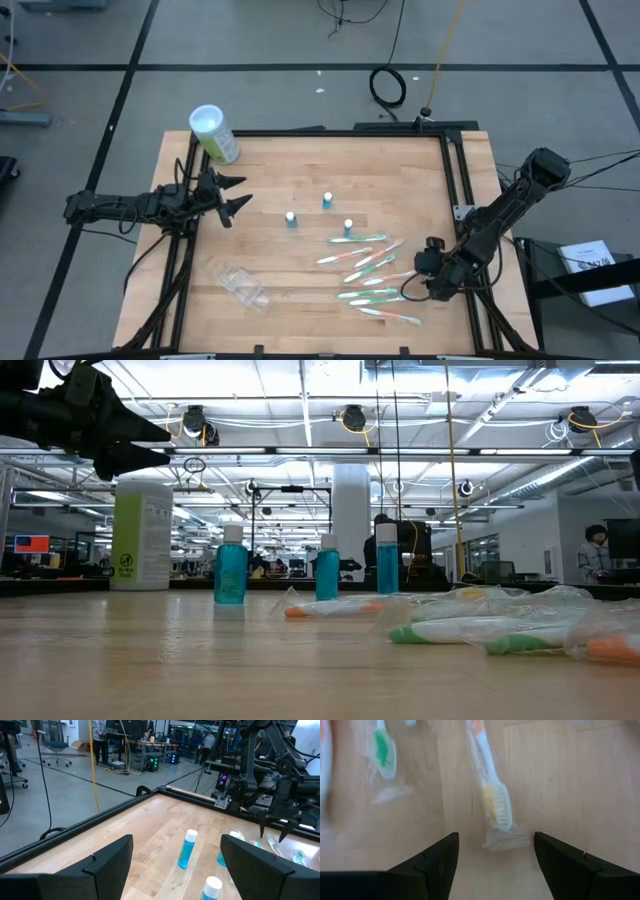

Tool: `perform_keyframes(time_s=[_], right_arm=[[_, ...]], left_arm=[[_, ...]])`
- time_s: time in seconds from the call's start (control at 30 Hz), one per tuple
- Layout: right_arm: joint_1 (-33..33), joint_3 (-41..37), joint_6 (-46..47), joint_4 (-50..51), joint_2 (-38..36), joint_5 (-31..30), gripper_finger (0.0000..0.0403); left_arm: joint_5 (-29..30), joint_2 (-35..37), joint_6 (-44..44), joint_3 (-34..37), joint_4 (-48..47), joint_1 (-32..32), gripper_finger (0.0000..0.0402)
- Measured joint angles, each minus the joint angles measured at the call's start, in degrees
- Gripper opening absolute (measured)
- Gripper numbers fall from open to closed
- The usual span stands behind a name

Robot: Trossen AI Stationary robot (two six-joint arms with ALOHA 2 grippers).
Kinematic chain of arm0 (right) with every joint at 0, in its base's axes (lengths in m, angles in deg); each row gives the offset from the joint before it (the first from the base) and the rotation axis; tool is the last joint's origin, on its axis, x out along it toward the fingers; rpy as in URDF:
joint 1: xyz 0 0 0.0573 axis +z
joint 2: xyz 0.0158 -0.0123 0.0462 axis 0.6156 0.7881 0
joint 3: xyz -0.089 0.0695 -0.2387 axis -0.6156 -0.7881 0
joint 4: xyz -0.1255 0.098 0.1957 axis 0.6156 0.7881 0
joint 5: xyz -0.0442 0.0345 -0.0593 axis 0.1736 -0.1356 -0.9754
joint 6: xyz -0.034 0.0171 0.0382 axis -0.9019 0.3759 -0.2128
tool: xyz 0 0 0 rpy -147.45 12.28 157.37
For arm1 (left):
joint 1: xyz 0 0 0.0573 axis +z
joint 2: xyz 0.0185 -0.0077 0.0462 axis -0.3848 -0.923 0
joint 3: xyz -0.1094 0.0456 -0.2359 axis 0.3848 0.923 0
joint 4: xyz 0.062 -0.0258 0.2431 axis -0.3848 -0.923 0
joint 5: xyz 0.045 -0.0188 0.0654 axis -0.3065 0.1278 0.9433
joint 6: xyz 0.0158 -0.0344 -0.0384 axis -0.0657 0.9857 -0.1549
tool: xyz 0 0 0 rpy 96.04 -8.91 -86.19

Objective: Pick & Place toothbrushing station
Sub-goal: Put the orange toothbrush into the transparent organizer

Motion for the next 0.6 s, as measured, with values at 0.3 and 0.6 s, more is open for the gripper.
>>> perform_keyframes(time_s=[0.3,0.6], right_arm=[[1.5,-0.2,-5.0,-13.3,-0.4,5.7,0.0249],[-2.8,-0.2,-13.4,-11.4,2.9,-5.8,0.0249]], left_arm=[[0.0,0.0,0.0,0.0,0.0,0.0,0.0308],[0.0,0.0,0.0,0.0,0.0,0.0,0.0308]])
